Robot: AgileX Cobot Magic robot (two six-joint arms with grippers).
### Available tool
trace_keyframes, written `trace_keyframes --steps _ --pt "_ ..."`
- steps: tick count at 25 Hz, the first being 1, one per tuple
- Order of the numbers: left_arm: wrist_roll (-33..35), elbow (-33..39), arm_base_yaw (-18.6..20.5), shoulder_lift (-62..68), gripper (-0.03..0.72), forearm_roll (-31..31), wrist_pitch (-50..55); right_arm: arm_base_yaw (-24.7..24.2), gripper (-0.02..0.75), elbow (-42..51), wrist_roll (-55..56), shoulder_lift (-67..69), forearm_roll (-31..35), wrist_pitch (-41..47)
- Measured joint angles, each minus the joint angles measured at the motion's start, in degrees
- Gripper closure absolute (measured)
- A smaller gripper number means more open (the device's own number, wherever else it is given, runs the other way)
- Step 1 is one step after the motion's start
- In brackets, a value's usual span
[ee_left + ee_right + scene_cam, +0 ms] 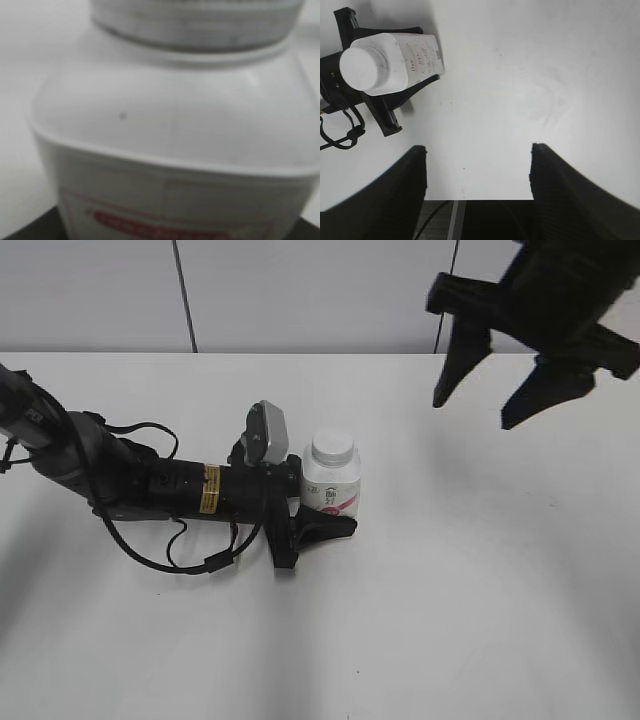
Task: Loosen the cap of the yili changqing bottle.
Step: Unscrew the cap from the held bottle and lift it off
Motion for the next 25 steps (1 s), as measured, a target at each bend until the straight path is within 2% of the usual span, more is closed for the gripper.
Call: trace_keyframes --steps 7,14,25 --pt "0.00 0.00 0.00 0.00 0.270 -0.09 0.00 6.56 0.225 -13.25 3.25 12.30 -0.28 1.77" --pt "0.00 0.00 -0.05 0.00 0.270 -0.17 0.35 10.34 0.225 -24.10 4.22 21.65 -1.23 1.89" --pt "-0.06 0.00 -0.05 0.00 0.270 -0.24 0.52 11.79 0.225 -26.45 4.45 27.03 -2.05 2.01"
